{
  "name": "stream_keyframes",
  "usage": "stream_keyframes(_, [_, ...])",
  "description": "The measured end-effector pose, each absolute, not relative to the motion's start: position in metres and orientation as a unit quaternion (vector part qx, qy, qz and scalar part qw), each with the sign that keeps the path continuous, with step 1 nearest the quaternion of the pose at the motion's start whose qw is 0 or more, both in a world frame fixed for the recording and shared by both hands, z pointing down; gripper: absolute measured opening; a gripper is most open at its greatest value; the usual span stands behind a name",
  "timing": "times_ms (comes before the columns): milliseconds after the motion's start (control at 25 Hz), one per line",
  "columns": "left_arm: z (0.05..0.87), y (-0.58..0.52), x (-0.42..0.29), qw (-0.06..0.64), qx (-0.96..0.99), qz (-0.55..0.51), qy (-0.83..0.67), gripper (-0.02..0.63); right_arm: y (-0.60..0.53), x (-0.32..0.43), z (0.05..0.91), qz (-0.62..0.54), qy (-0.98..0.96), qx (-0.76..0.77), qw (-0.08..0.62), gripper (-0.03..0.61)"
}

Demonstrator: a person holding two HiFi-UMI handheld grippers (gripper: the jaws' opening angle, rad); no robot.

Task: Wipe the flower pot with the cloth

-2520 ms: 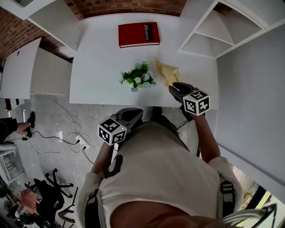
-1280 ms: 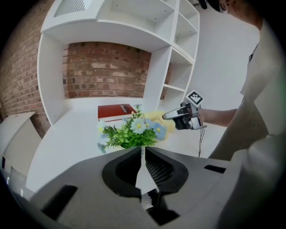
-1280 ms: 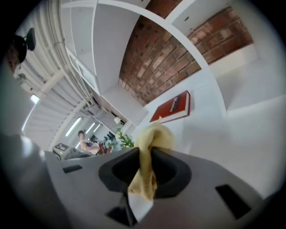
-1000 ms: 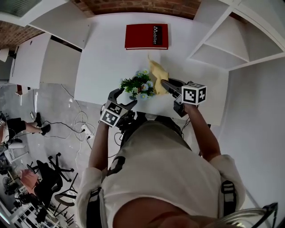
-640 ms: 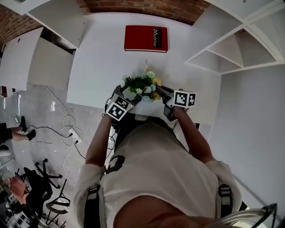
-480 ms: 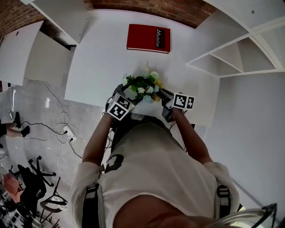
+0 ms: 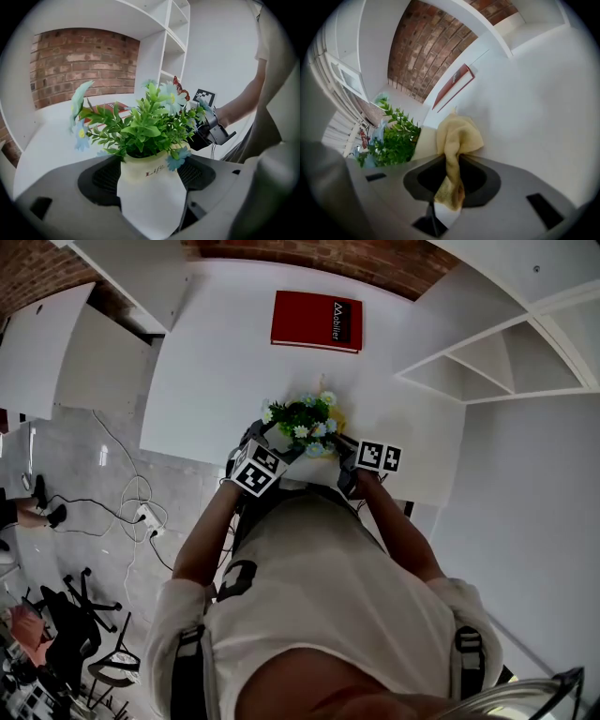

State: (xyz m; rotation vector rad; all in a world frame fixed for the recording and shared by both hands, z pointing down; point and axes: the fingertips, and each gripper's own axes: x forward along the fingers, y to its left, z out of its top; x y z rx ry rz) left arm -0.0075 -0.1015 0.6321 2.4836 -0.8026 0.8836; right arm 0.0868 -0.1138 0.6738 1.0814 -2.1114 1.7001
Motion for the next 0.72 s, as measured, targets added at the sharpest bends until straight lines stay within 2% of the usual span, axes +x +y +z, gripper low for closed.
stream_keyframes(160, [0.633, -0.095, -0.008, 0.202, 0.879, 0.322, -0.287, 0.359, -0.115, 0.088, 0.665, 0.567, -0.73, 0.364, 0.117, 0.091])
stream_keyframes(480, [0.635, -0.081, 0.002, 0.203, 0.877, 0.33, -0.283, 0.359, -0.119, 0.074, 0.592, 0.493, -0.799, 0.332, 0.094, 0.094])
stream_keyframes(720, [0.635, -0.073, 0.004, 0.21, 0.875, 0.33, -0.287, 0.359, -0.102, 0.081, 0.63, 0.527, -0.768, 0.351, 0.095, 0.094])
